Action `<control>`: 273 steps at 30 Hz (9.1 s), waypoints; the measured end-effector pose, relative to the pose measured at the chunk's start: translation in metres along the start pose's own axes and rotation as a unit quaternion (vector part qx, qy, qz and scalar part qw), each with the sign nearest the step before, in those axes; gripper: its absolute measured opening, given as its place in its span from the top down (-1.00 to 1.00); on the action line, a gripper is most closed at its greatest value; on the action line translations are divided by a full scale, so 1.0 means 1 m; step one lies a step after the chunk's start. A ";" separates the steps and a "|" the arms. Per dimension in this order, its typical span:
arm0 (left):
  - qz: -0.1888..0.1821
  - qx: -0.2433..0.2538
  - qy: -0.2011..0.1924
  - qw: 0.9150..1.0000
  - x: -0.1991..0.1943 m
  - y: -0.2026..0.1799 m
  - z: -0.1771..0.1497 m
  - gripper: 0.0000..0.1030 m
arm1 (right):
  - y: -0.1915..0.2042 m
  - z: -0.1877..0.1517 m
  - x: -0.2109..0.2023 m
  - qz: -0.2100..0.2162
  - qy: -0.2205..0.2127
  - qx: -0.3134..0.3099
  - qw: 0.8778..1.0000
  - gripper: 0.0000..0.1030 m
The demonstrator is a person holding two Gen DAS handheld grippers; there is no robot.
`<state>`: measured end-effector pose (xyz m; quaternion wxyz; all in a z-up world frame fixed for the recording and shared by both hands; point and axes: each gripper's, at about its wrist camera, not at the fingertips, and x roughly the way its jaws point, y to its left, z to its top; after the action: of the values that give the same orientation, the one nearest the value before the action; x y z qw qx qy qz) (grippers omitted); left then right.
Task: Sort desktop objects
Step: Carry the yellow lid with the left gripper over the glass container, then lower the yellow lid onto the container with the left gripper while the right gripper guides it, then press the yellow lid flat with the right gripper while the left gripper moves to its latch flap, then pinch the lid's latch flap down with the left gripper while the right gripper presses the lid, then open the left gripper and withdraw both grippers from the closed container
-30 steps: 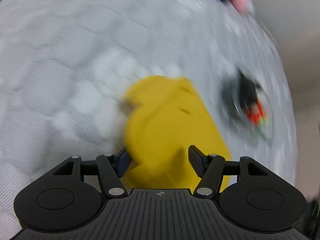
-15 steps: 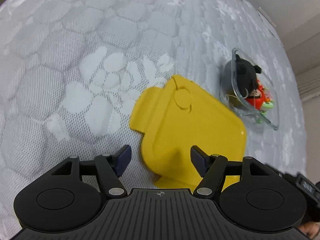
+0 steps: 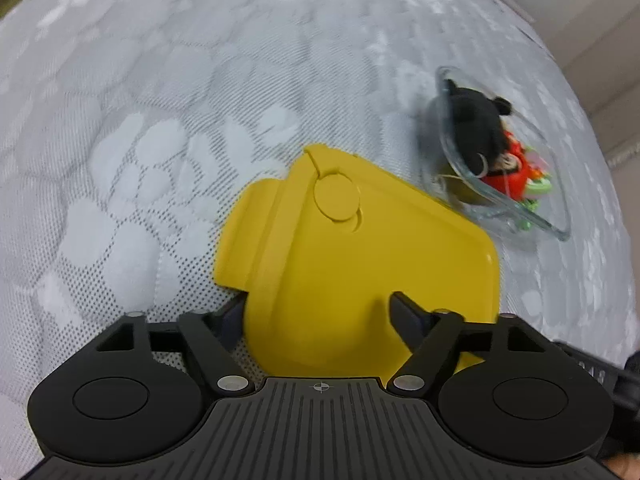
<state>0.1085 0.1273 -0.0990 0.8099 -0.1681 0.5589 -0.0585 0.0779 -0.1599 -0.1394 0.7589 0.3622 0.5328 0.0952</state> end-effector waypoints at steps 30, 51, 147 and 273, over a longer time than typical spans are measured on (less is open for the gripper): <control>-0.103 0.084 -0.208 0.969 -0.148 -0.085 0.004 0.20 | 0.044 0.044 -0.168 0.075 -0.130 -0.150 0.977 0.29; -0.083 0.075 -0.144 0.983 0.042 -0.097 0.078 -0.17 | -0.006 0.125 -0.038 -0.012 -0.177 -0.172 0.969 0.24; -0.250 -0.032 -0.118 0.961 0.053 -0.070 0.094 0.71 | 0.040 0.098 -0.023 -0.134 -0.289 -0.282 0.905 0.80; -0.024 0.103 -0.207 0.973 -0.035 -0.093 -0.077 -0.92 | 0.046 -0.048 -0.121 -0.193 -0.266 -0.273 0.904 -1.00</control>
<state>0.0328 0.0338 -0.0616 0.9193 -0.1056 0.3659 -0.0991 -0.0028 -0.1697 -0.0284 0.9450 0.0425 0.3240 -0.0115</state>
